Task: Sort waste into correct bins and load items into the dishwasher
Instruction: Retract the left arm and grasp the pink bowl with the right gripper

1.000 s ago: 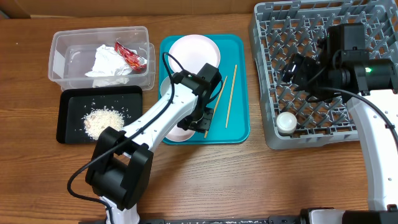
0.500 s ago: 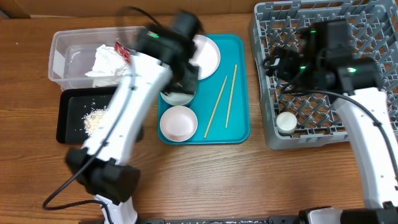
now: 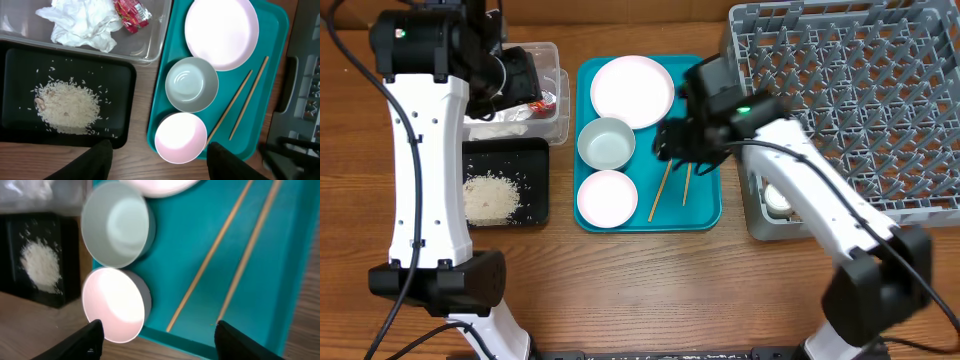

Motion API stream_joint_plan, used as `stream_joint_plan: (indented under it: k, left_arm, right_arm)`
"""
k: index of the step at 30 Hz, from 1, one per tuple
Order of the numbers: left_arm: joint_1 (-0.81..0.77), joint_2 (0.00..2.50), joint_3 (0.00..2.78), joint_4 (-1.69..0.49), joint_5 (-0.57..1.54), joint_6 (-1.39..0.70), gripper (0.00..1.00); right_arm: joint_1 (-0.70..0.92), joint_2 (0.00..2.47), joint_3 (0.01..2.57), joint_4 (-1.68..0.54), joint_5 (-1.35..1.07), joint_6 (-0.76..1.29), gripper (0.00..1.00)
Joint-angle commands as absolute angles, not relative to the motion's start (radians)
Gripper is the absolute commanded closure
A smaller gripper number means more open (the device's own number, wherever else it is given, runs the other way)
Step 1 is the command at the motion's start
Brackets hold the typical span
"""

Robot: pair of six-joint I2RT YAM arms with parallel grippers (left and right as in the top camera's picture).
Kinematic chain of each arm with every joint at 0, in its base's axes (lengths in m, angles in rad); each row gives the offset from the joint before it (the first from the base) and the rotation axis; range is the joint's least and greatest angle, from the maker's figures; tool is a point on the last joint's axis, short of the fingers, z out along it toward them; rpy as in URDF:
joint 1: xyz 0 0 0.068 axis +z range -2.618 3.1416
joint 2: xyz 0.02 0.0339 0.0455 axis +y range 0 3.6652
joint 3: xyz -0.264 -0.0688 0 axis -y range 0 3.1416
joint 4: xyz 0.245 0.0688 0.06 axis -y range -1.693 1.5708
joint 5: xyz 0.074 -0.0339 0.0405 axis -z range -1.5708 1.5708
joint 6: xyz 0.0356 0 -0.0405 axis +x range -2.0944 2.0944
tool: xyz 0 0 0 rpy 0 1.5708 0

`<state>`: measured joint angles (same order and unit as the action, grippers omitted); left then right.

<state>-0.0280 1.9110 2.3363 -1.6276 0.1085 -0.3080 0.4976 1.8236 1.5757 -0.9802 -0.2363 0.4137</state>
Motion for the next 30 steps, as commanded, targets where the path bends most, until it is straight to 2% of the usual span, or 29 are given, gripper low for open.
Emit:
stream_joint_plan:
  k: [1,3,5,7,8,9,14,17,21,27,30]
  left_arm:
    - [-0.015,1.89,2.346,-1.627,0.09,-0.276,0.37]
    - [-0.011,1.89,2.346,-1.626,0.07,-0.277,0.37]
    - [-0.009,1.891,2.345,-1.619,0.067,-0.277,0.3]
    - [-0.009,1.89,2.345,-1.614,0.067,-0.276,0.19]
    - [-0.009,1.89,2.345,-1.614,0.065,-0.277,0.04]
    - [-0.009,1.891,2.345,-1.615,0.053,-0.277,0.0]
    - [-0.009,1.89,2.345,-1.615,0.033,-0.277,0.0]
    - [-0.009,1.89,2.345,-1.615,0.033,-0.277,0.0]
    - [-0.009,1.89,2.345,-1.615,0.033,-0.277,0.0]
    - [-0.009,1.89,2.345,-1.615,0.033,-0.277,0.0]
    - [-0.009,1.89,2.345,-1.615,0.033,-0.277,0.0]
  right_arm:
    - [0.544,1.88,1.568,-0.977,-0.237,0.442,0.32]
    - [0.574,1.918,1.567,-0.97,-0.237,0.442,0.33]
    - [0.599,1.951,1.567,-0.969,-0.237,0.442,0.34]
    - [0.622,1.983,1.567,-0.969,-0.237,0.442,0.34]
    - [0.632,1.997,1.567,-0.968,-0.237,0.442,0.34]
    - [0.646,2.018,1.567,-0.965,-0.237,0.442,0.35]
    - [0.674,2.071,1.567,-0.932,-0.237,0.442,0.38]
    - [0.681,2.094,1.566,-0.918,-0.237,0.443,0.46]
    - [0.68,2.103,1.564,-0.909,-0.236,0.445,0.64]
    - [0.68,2.103,1.564,-0.902,-0.237,0.445,0.79]
    - [0.681,2.103,1.564,-0.905,-0.237,0.446,0.93]
